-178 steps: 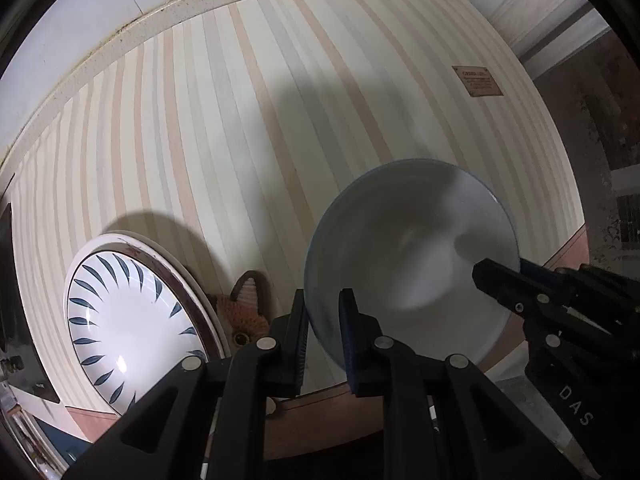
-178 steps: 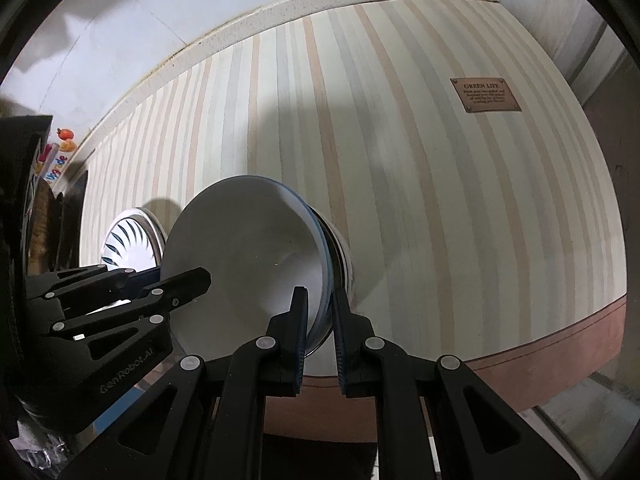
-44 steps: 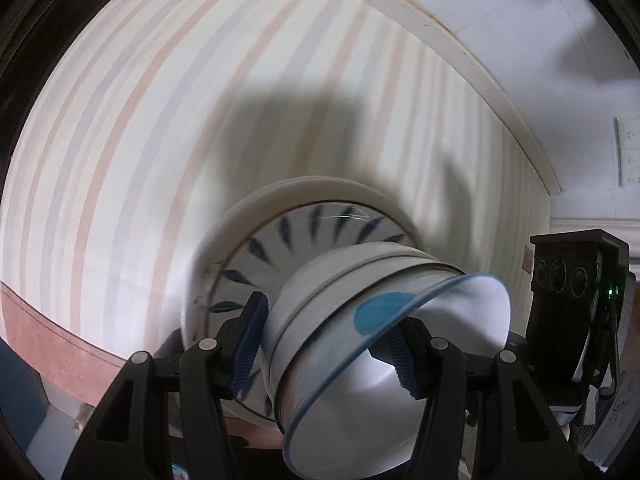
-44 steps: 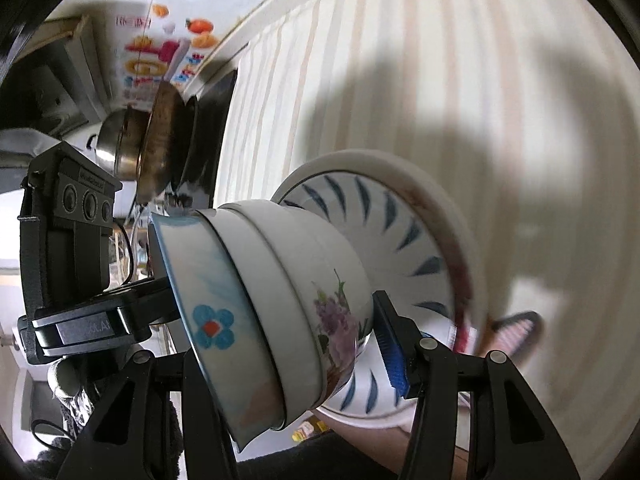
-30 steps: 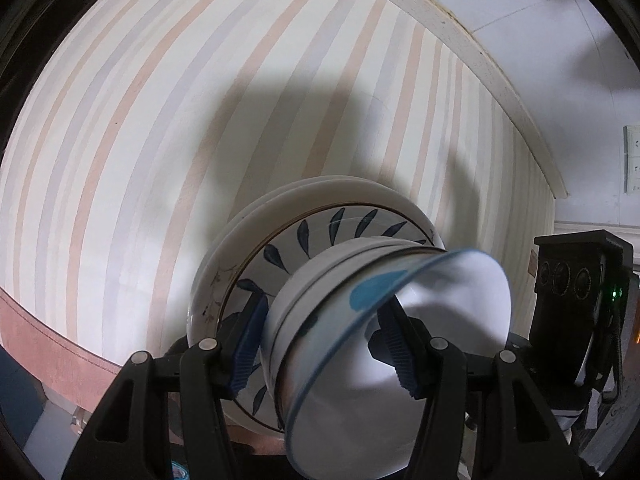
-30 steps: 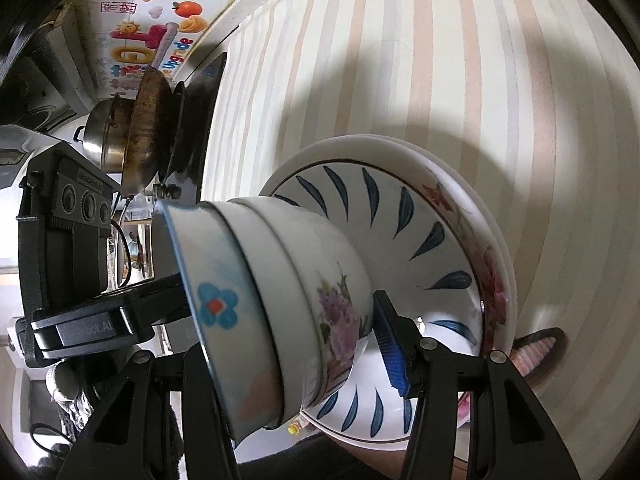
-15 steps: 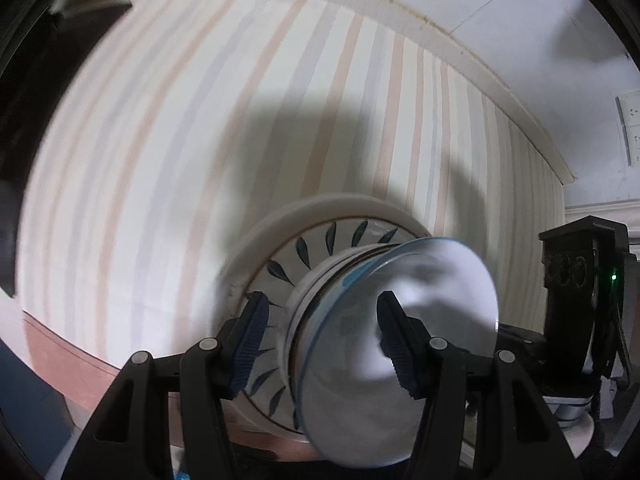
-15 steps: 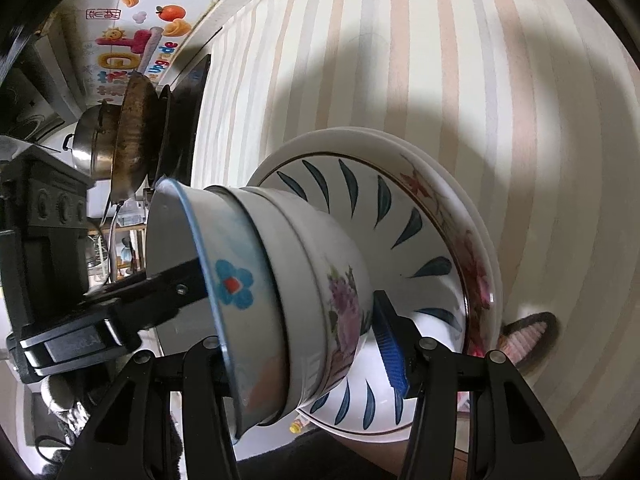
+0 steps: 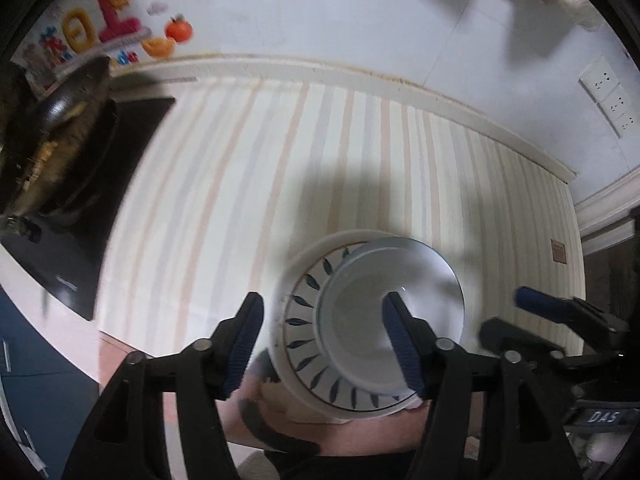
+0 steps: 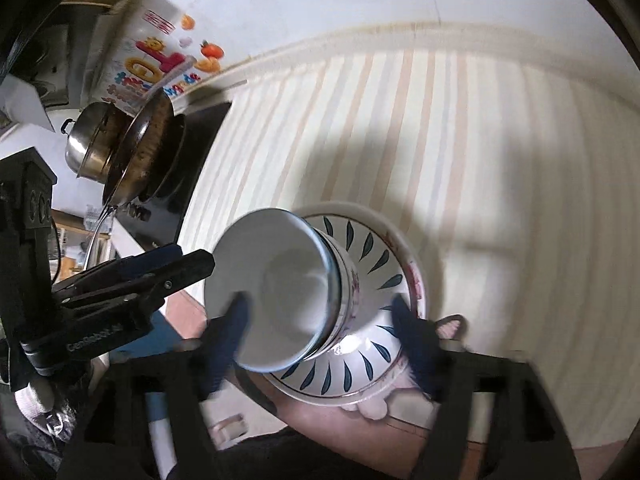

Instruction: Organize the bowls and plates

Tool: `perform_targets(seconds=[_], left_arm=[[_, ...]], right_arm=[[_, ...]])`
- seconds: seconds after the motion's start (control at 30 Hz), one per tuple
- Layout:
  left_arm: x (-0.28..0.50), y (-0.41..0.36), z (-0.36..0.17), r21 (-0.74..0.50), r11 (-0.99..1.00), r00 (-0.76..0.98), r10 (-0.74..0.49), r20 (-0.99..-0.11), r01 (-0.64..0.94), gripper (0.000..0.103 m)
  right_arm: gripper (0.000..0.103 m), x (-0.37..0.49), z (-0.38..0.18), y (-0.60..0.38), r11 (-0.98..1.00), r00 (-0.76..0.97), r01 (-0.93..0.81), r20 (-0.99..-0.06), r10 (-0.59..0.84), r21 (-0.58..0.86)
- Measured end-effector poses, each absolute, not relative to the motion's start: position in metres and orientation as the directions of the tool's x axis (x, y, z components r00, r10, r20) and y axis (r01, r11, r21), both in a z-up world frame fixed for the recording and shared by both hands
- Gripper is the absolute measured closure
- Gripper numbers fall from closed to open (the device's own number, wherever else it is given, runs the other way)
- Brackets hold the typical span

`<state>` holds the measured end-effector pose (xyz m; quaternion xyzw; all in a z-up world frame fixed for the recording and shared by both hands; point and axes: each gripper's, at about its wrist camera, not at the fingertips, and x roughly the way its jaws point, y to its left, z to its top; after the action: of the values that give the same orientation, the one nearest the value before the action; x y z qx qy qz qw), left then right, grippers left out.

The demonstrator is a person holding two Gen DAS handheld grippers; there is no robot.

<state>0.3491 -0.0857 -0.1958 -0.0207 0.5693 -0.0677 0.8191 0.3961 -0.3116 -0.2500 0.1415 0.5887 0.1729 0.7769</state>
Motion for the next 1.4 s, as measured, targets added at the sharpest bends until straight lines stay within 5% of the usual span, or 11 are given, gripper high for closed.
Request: perform_targets(seconds=[0.07, 0.13, 0.63, 1.4], left_arm=[[0.342, -0.081, -0.187, -0.091, 0.991, 0.379, -0.122, -0.917, 0.099, 0.021], [0.335, -0.077, -0.177, -0.075, 0.991, 0.418, -0.115, -0.901, 0.109, 0.015], [0.271, -0.074, -0.106, -0.045, 0.972, 0.566, -0.170, -0.806, 0.229, 0.013], [0.064, -0.050, -0.031, -0.003, 0.982, 0.726, -0.140, -0.674, 0.186, 0.013]], right_arm=[[0.013, 0.386, -0.234, -0.311, 0.920, 0.299, -0.082, -0.871, 0.391, 0.384], [0.011, 0.376, -0.221, -0.310, 0.940, 0.346, -0.055, -0.876, 0.335, 0.338], [0.009, 0.280, -0.140, -0.291, 0.973, 0.557, 0.120, -0.825, 0.100, 0.199], [0.007, 0.033, -0.027, -0.252, 0.992, 0.735, 0.064, -0.678, 0.025, 0.106]])
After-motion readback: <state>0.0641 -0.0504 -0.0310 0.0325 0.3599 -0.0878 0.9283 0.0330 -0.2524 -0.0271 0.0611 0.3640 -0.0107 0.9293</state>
